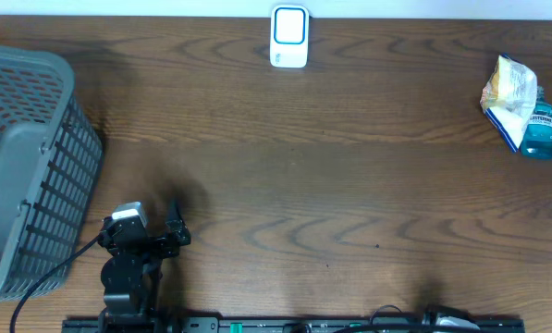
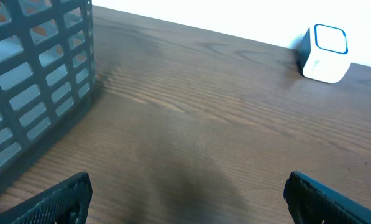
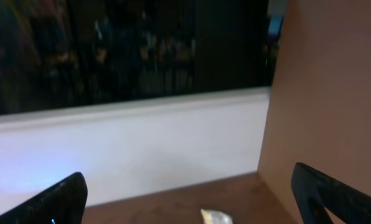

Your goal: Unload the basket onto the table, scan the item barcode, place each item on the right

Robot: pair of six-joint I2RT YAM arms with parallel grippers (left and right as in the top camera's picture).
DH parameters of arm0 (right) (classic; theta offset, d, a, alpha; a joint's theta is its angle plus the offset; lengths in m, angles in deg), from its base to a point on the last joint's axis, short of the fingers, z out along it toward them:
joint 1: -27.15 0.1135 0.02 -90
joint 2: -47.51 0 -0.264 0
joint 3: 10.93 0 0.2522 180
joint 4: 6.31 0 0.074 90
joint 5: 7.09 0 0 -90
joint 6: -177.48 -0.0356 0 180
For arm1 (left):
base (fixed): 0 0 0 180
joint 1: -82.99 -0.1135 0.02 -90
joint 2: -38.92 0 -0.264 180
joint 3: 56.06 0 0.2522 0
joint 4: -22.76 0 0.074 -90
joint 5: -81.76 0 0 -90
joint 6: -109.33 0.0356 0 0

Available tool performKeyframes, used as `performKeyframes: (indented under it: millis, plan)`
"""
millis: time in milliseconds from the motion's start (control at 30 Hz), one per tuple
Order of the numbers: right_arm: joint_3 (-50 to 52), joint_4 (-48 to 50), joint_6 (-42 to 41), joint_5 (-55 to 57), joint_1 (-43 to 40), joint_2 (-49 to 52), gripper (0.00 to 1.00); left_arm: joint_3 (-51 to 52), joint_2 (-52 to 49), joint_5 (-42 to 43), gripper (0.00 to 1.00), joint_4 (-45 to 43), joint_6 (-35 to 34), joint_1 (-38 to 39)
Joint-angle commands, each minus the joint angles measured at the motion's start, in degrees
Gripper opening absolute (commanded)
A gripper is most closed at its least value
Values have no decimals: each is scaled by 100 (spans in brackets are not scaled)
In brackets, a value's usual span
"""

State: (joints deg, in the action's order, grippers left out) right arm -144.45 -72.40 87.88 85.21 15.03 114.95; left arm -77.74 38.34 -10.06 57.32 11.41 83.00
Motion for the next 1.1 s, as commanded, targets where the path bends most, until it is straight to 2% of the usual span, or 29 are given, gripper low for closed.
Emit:
performKeyframes:
  millis: [0, 167, 433, 567, 733, 1067]
  plan:
    - [42, -22, -103, -52, 33, -693, 99, 11, 35, -9, 98, -4, -52, -33]
    - [42, -151, -101, -33, 33, -1567, 99, 11, 35, -9, 98, -4, -55, -33]
    - [66, -1123, -79, -66, 79, -2568, 99, 11, 35, -9, 98, -4, -55, -33]
    - [424, -1440, -76, -74, 162, -2949, 99, 11, 35, -9, 98, -4, -55, -33]
    - [1869, -999, -57, -74, 175, -3731, 99, 11, 35, -9, 97, -4, -55, -33]
    - [5908, 1554, -111, -79, 433, -5285, 99, 11, 35, -9, 98, -2, -52, -33]
